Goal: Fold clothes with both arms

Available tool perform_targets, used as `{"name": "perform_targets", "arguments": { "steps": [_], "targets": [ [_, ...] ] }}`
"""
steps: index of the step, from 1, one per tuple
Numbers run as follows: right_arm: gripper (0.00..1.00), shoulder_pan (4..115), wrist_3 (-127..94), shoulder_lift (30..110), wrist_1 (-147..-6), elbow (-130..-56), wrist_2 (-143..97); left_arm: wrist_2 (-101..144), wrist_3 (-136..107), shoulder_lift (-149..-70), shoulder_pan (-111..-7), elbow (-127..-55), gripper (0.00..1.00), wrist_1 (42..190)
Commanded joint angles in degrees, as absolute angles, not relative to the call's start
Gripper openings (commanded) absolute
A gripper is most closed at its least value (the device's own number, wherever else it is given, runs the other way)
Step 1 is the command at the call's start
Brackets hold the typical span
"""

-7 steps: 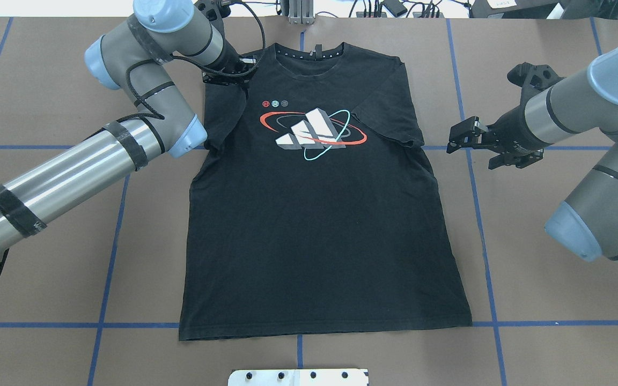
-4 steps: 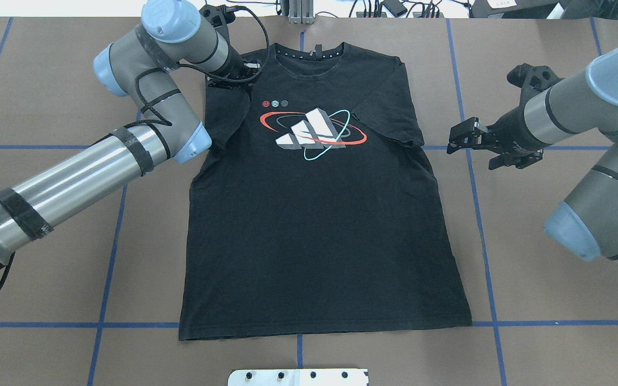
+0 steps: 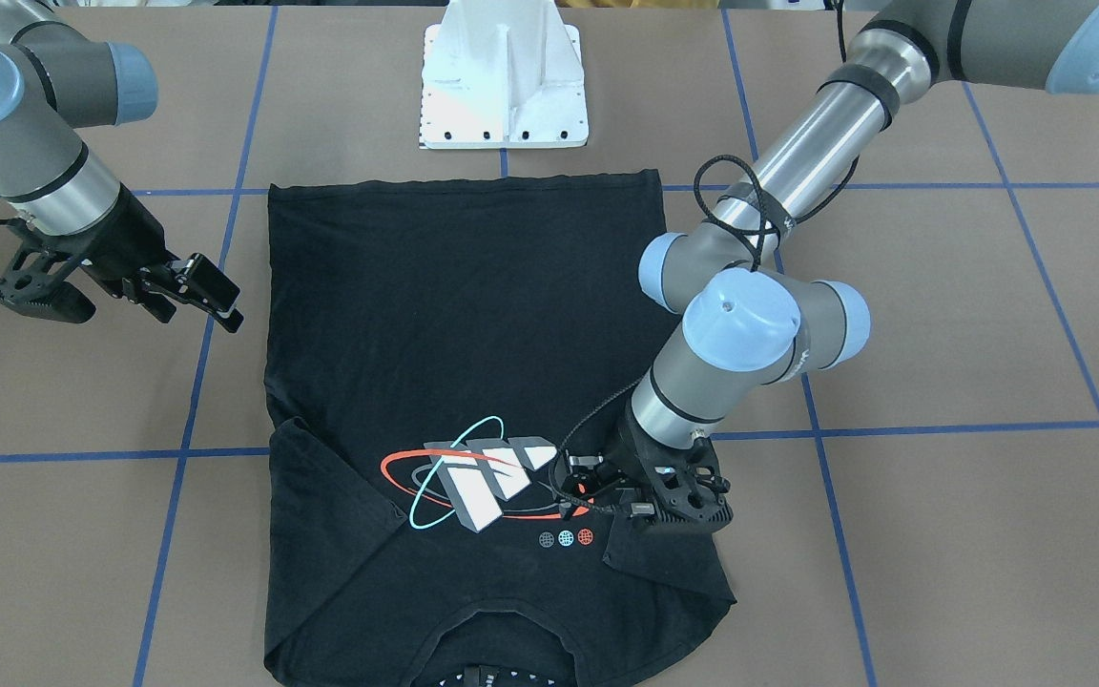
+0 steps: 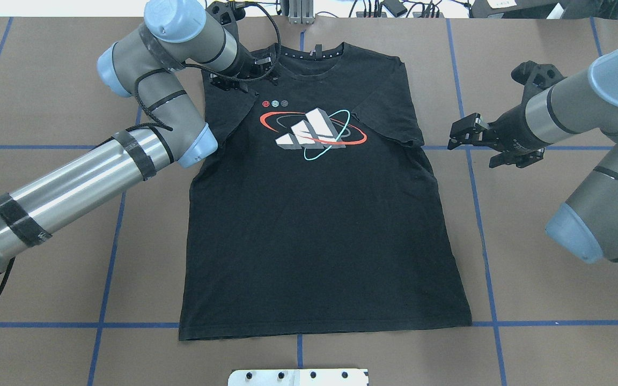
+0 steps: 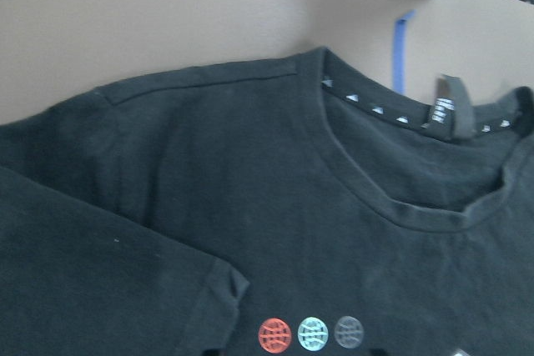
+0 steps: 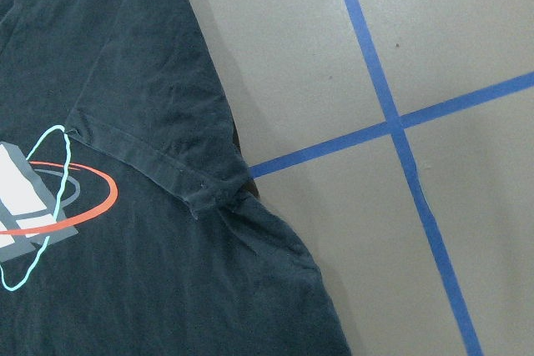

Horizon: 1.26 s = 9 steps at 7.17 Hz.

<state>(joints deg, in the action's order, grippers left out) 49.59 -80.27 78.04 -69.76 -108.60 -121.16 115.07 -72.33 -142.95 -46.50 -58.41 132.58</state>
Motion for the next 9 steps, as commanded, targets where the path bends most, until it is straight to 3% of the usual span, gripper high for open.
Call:
{"name": "perform_targets", "arguments": {
  "steps": [1,3,5,9],
  "targets": [
    [1.00,44.25,-93.54,81.45,-69.79,-113.35,-117.01,117.41,-74.09,-136.89,-46.41,-69.64,0.79,130.44],
    [0.99,31.62,-102.10,89.18,-74.58,-123.09,-103.77,117.86,-76.72,-127.31,-46.32,-83.26,0.79,130.43],
    [0.96,17.30,-112.81,92.08,-76.99,-124.36,-90.85,117.34,-79.87,-122.27,-44.93,-92.86,0.80,130.43],
    [0.83,11.26,-116.98,95.01,-76.29,-124.37,-88.51,115.41,-81.65,-122.17,-43.77,-95.10,0.82,130.43]
  ]
}}
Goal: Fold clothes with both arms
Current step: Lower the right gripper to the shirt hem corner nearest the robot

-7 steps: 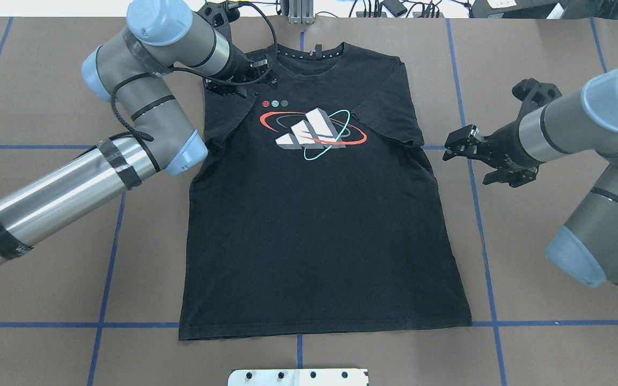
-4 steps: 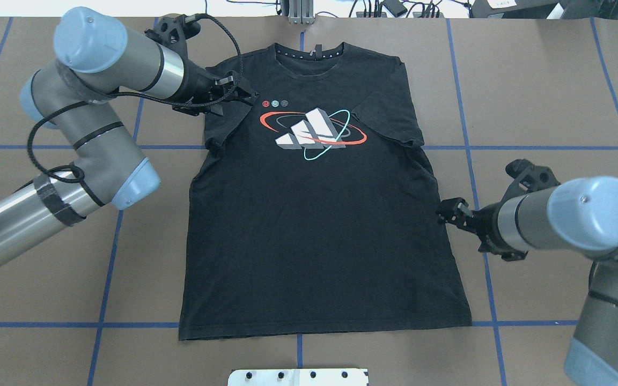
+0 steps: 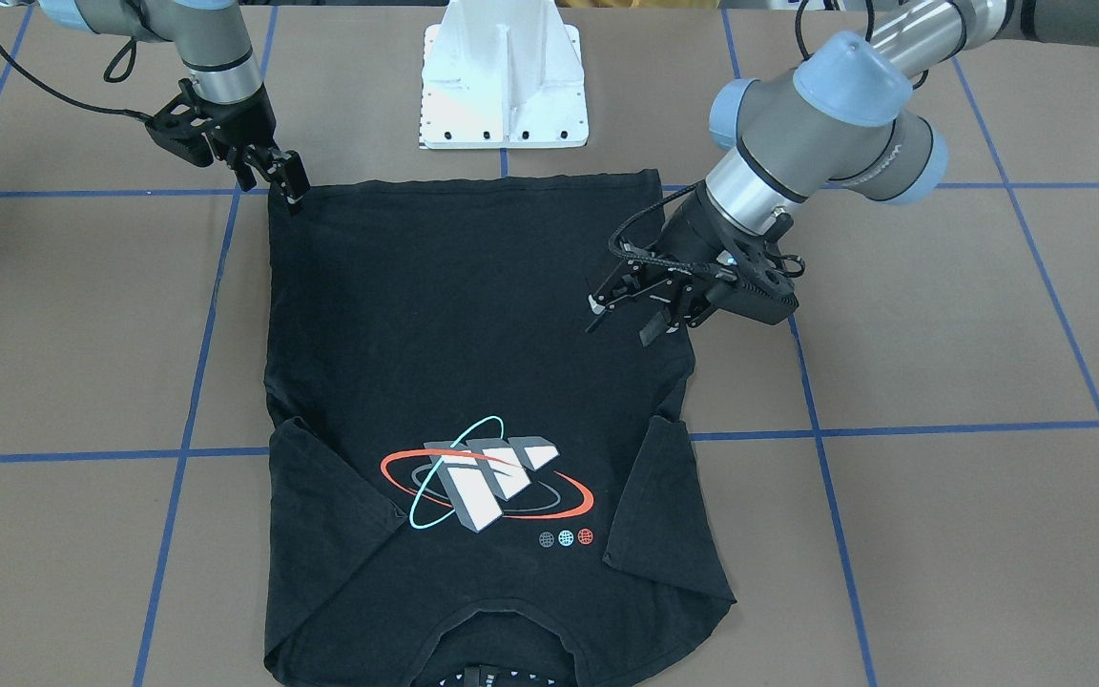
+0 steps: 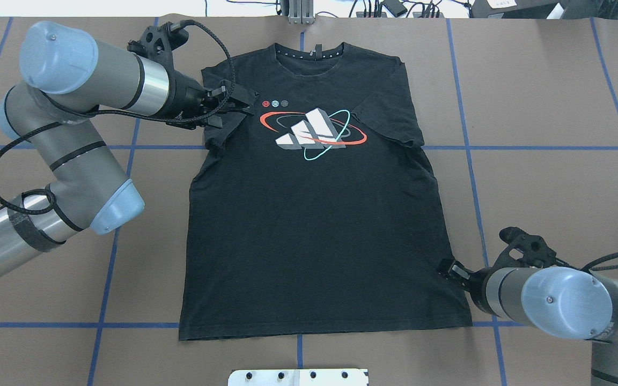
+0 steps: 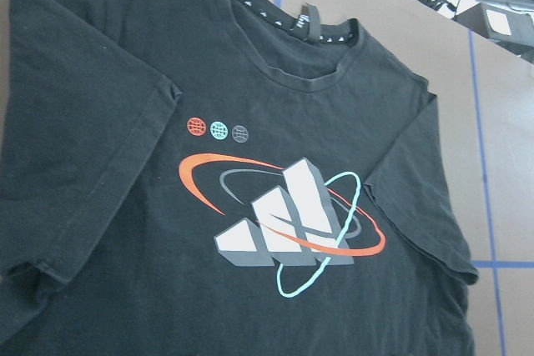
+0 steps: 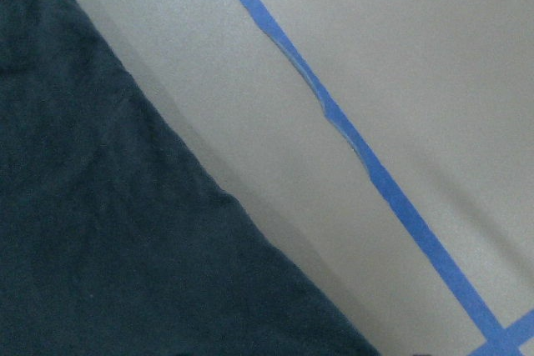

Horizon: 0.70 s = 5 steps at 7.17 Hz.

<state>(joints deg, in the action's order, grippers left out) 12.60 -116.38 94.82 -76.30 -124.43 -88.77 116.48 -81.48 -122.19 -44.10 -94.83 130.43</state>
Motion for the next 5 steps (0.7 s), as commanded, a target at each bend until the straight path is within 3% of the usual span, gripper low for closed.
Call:
{"name": "perform_targets", "arguments": {
  "steps": [1,5],
  "targets": [
    [0.81,10.55,-116.98,95.10,-76.38,-124.37,-88.51,115.31,-81.65,-122.08,-43.77,-95.10,0.82,130.43],
    [0.77,7.30,-116.54,96.76,-76.38,-123.93,-88.24,115.31,-81.65,-122.08,-43.59,-94.75,0.82,130.43]
  ]
}}
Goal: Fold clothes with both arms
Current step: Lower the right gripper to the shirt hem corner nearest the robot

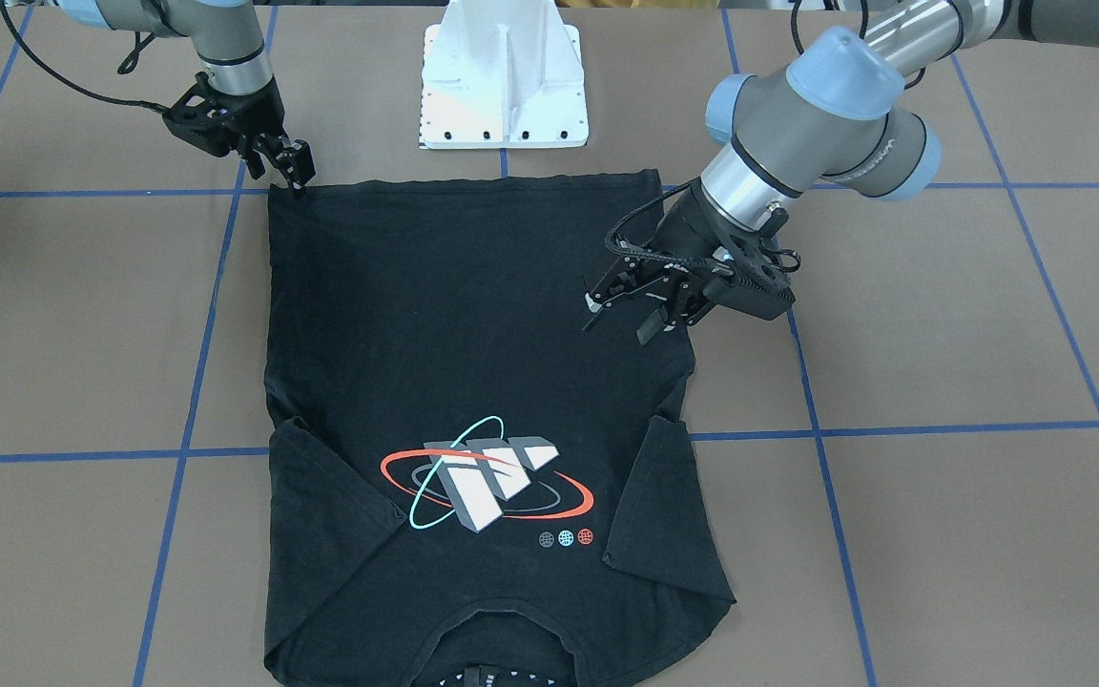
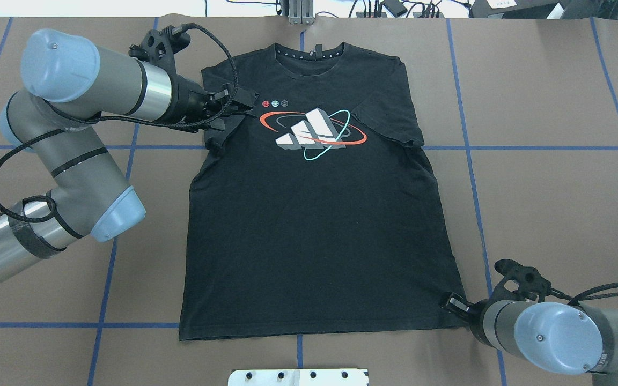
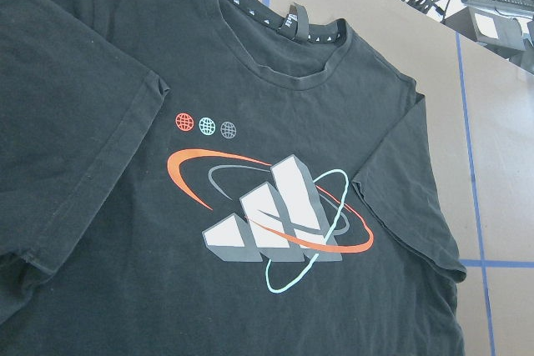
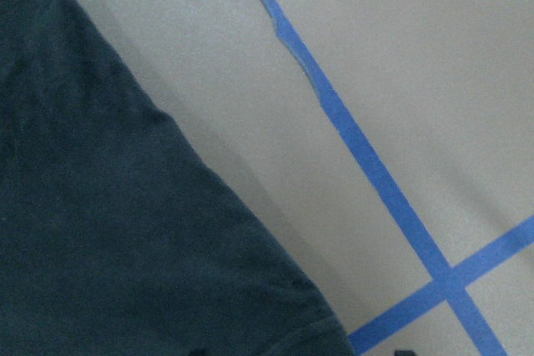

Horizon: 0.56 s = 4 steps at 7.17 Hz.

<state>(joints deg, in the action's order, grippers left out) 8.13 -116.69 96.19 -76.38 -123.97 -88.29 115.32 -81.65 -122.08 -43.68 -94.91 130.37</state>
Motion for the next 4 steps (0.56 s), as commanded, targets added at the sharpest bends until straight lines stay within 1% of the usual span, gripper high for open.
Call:
{"name": "perform_targets", "arguments": {
  "steps": [1,2,3,4],
  "targets": [
    [0.76,6.69,-116.54,97.03,-76.38,-123.84,-88.07,115.23,-81.65,-122.08,-43.51,-94.66,0.82,130.34],
    [0.68,6.59,-116.46,97.29,-76.38,-123.84,-87.81,115.22,-81.65,-122.08,-43.51,-94.57,0.82,130.34],
    [0.65,6.59,-116.46,97.29,-76.38,-123.84,-87.80,115.22,-81.65,-122.08,-43.51,-94.57,0.82,130.43],
    [0.65,6.16,-116.46,97.38,-76.38,-123.75,-87.80,115.22,-81.65,-122.08,-43.51,-94.66,0.82,130.34]
  ]
}}
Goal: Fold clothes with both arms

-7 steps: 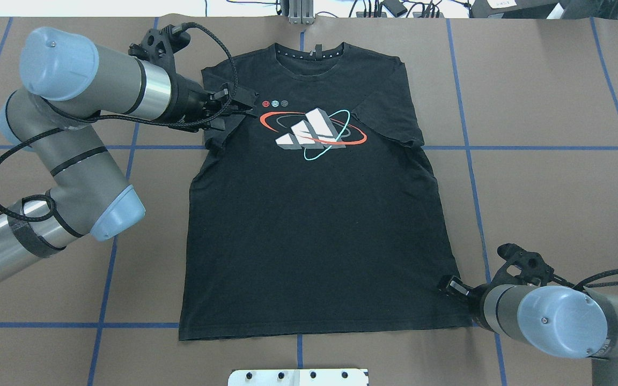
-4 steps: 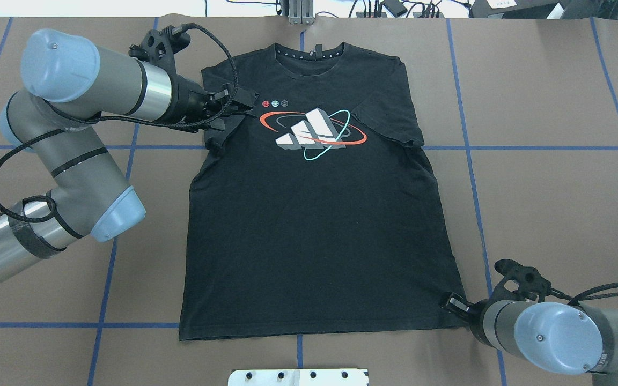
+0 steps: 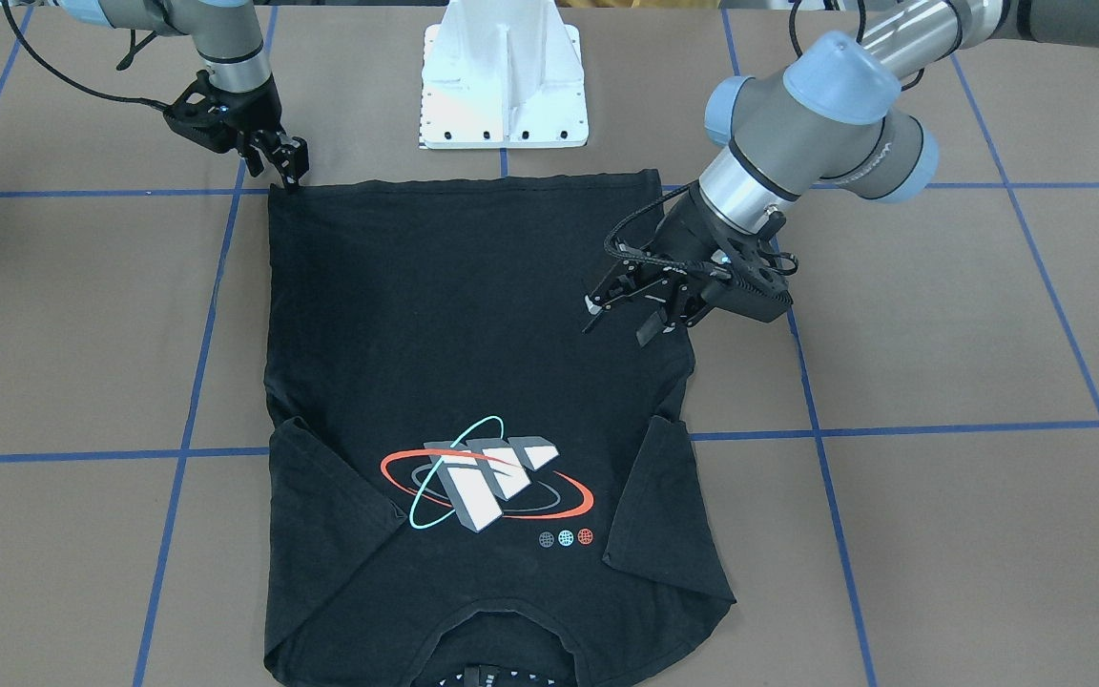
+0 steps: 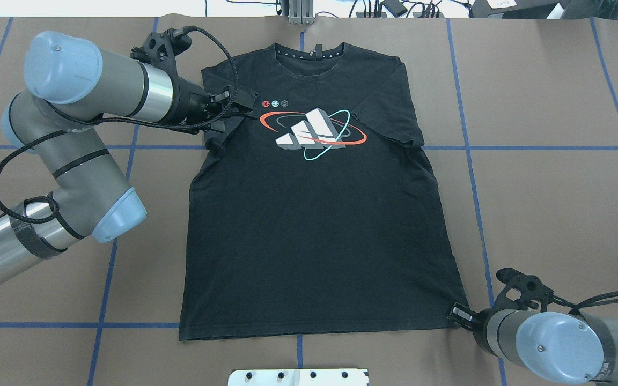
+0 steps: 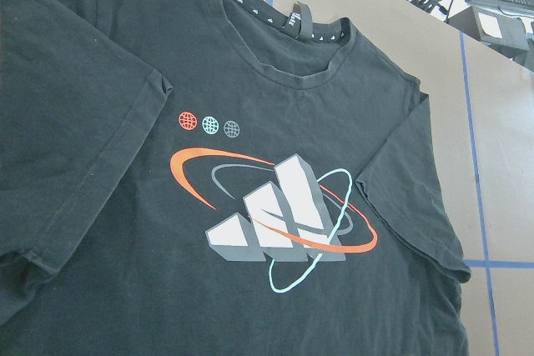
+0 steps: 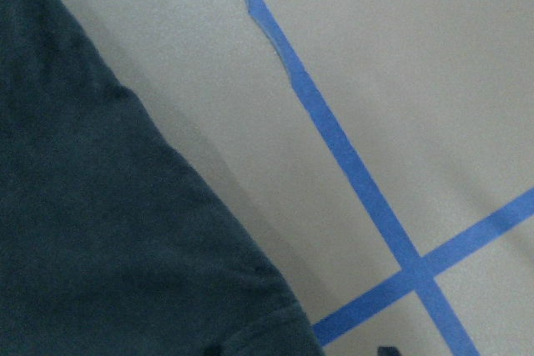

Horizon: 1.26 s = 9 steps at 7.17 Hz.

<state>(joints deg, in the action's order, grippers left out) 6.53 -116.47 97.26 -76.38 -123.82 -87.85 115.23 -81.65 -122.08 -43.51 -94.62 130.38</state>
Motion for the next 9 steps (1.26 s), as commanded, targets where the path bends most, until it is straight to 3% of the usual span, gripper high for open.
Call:
{"name": "perform_targets", "arguments": {
  "steps": [1,4,5,9],
  "targets": [
    [0.65,6.07,-116.46,97.38,-76.46,-123.75,-87.80,115.22,-81.65,-122.08,-43.51,-94.66,0.82,130.34],
    [0.64,5.45,-116.46,97.30,-76.46,-123.22,-87.80,115.22,-81.65,-122.08,-43.51,-94.57,0.82,130.34],
    [0.56,5.54,-116.46,97.38,-76.46,-123.31,-87.80,115.22,-81.65,-122.08,-43.51,-94.57,0.82,130.34],
    [0.55,5.54,-116.28,97.29,-76.46,-123.05,-87.89,115.22,-81.65,-121.99,-43.42,-94.57,0.82,130.43]
  ]
}}
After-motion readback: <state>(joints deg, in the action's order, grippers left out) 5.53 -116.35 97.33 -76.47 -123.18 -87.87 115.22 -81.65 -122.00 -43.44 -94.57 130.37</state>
